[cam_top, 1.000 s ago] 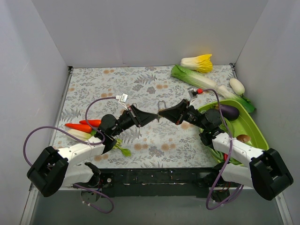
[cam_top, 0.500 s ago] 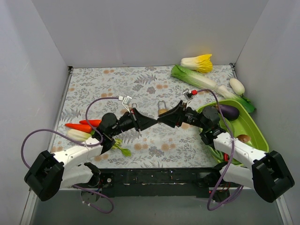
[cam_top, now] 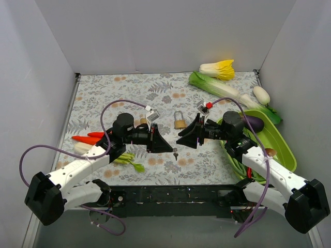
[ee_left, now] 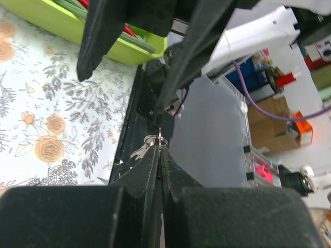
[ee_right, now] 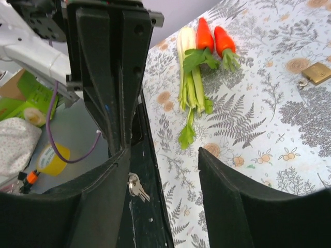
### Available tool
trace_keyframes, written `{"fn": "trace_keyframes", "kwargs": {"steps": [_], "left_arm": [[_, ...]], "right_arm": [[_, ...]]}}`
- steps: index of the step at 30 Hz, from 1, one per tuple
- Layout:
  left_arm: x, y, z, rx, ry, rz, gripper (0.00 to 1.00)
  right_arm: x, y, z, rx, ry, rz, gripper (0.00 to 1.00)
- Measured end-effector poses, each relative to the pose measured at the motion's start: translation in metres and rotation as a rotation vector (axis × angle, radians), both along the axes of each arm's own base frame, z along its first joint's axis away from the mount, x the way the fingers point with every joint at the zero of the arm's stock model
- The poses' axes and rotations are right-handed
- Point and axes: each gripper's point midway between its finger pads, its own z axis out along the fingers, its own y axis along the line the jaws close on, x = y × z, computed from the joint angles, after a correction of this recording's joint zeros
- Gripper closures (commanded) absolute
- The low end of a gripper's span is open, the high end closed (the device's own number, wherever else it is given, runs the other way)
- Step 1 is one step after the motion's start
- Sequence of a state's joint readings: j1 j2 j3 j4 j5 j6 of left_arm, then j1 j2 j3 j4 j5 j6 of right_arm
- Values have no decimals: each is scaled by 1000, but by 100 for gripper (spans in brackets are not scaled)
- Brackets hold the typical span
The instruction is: Unlock with the key
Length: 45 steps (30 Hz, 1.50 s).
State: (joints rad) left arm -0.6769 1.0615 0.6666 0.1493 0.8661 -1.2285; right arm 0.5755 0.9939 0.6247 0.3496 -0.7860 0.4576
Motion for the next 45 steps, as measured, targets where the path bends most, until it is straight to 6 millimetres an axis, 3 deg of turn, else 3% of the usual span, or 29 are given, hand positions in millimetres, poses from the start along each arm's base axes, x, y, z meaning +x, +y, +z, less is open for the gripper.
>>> {"fn": "trace_keyframes", "kwargs": {"steps": [7, 21, 31, 36, 41, 45], "left_arm": [[-12, 2, -1, 47, -17, -115, 100], [-18, 6, -20, 113, 17, -163, 100], [-19, 6, -21, 115, 16, -174, 100], [-19, 6, -22, 117, 19, -174, 100], [-19, 6, -22, 118, 20, -172, 100], [-20, 6, -23, 121, 26, -173, 100]], "right_arm": [[-20, 2, -14, -31, 44, 121, 45], [-55, 11, -29, -57, 131, 311, 56], [-61, 18, -37, -75, 158, 345, 72], [-61, 18, -36, -74, 155, 347, 87], [-63, 18, -36, -73, 157, 357, 89], [-65, 20, -36, -76, 162, 375, 99]]}}
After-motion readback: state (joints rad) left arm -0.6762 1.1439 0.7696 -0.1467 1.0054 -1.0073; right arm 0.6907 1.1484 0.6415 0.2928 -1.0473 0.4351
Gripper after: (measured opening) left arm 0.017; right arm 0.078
